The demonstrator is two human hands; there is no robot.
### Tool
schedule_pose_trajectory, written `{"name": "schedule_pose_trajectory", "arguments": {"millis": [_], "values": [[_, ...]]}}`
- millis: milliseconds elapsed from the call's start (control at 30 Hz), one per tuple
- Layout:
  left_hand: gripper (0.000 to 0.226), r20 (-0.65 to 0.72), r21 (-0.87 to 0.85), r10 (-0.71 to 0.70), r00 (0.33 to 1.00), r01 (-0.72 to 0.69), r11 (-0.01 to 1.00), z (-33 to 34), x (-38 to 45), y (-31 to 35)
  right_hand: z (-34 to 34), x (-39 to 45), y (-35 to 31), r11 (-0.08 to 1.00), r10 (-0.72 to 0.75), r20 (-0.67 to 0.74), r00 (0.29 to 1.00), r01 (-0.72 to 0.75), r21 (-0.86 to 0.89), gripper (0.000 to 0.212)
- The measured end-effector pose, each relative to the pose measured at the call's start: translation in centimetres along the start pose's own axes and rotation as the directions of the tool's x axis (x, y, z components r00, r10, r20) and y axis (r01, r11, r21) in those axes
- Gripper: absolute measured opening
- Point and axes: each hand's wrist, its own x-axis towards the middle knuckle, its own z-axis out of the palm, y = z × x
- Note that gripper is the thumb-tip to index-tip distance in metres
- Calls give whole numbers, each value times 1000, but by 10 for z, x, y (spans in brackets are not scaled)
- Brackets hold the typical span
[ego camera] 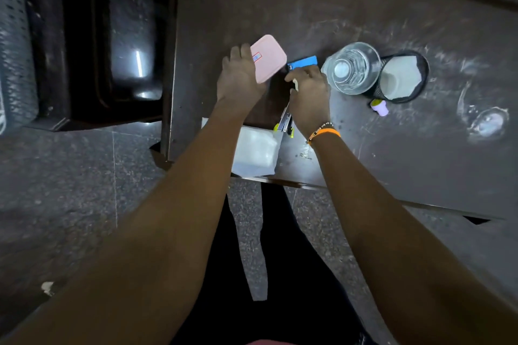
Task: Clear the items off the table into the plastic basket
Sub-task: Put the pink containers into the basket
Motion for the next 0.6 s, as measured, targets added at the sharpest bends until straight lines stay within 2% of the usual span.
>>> {"name": "schedule_pose_trajectory", "arguments": {"millis": [133, 267, 333, 433, 600], "values": [[70, -160, -270, -149, 976, 102, 957, -29, -36, -20, -14, -14, -38, 956, -76, -35, 997, 83, 282, 38], [70, -265, -432, -288, 920, 154, 889, -67, -72, -50, -18, -25, -88, 928, -175, 34, 984, 153, 341, 46], [70, -284, -513, -357, 890, 173, 841, -91, -85, -72, -18, -28, -121, 905, -234, 18, 972, 211, 369, 44], [69, -357, -559, -407, 841, 157, 814, -134, -99, -110, -14, -30, -178, 870, -295, 2, 956, 267, 414, 41], [75, -498, -555, -399, 770, 69, 829, -213, -93, -174, -2, -23, -269, 816, -369, -6, 930, 327, 476, 40]]}}
